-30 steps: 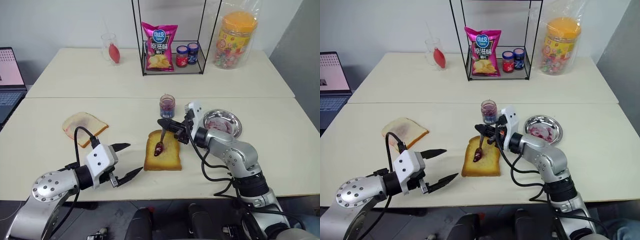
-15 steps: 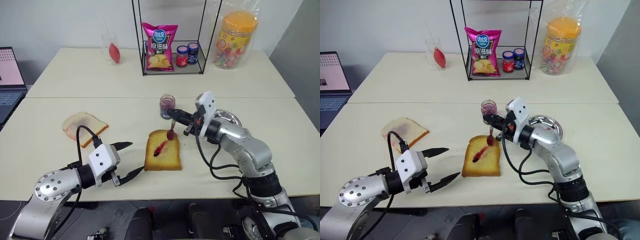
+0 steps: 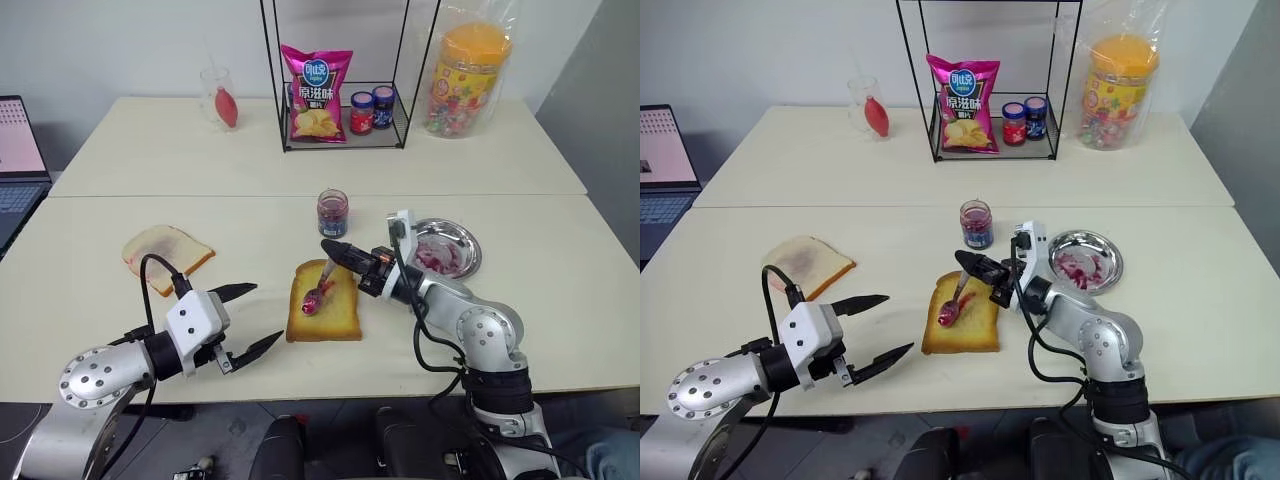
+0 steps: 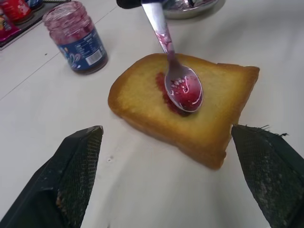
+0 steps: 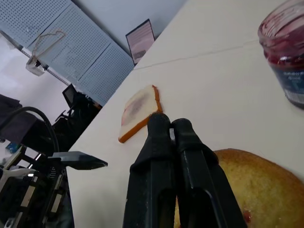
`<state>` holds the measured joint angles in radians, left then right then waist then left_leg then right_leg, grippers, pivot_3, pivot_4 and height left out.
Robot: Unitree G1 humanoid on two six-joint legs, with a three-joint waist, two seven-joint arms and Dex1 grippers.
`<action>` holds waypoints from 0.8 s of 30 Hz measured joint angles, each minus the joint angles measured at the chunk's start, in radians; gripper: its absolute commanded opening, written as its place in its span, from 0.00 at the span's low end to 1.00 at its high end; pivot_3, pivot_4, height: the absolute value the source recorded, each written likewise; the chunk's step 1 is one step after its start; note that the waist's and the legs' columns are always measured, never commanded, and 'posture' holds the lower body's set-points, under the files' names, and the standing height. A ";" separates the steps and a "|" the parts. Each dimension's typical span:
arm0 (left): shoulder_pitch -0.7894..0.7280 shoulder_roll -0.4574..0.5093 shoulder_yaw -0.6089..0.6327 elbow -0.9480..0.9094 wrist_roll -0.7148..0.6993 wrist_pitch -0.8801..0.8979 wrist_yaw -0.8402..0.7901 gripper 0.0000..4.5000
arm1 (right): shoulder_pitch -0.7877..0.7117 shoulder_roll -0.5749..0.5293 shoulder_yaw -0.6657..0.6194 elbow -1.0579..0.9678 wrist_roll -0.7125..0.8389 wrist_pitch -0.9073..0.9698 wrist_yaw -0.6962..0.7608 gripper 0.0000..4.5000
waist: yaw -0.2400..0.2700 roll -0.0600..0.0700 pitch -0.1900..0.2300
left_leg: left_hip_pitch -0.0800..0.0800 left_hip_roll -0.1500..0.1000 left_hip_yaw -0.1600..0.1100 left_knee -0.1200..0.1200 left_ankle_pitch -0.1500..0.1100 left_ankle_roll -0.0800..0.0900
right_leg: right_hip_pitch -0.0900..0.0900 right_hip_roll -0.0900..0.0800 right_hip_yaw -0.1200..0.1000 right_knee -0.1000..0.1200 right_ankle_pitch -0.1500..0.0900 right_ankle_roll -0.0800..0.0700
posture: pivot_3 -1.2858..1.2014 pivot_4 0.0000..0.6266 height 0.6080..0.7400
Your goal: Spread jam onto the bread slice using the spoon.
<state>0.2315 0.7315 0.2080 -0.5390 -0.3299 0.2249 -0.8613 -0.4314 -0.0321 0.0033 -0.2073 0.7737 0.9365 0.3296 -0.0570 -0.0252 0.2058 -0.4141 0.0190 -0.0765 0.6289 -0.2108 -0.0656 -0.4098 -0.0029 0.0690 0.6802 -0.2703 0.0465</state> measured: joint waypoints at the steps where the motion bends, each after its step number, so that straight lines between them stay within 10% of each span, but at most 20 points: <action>1: 0.004 0.000 0.001 0.000 0.000 -0.004 -0.002 1.00 | 0.000 0.008 -0.001 0.017 -0.008 -0.011 -0.003 0.01 | 0.000 0.000 0.000 | 0.000 0.000 0.000 0.000 0.000 0.000 | 0.000 0.000 0.000 0.000 0.000 0.000 | 0.52 0.24 1.00; 24: -0.009 0.000 -0.007 0.000 0.001 -0.014 -0.001 1.00 | -0.067 -0.045 -0.138 0.184 -0.038 -0.071 -0.064 0.01 | 0.002 -0.001 -0.002 | 0.006 0.001 0.002 0.000 0.000 0.000 | 0.005 0.000 0.002 0.000 0.000 -0.001 | 0.52 0.24 1.00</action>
<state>0.2224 0.7314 0.2007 -0.5388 -0.3292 0.2105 -0.8625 -0.4981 -0.0773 -0.1346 -0.0238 0.7360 0.8658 0.2659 -0.0547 -0.0259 0.2039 -0.4081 0.0195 -0.0742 0.6289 -0.2108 -0.0656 -0.4049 -0.0024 0.0712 0.6801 -0.2704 0.0455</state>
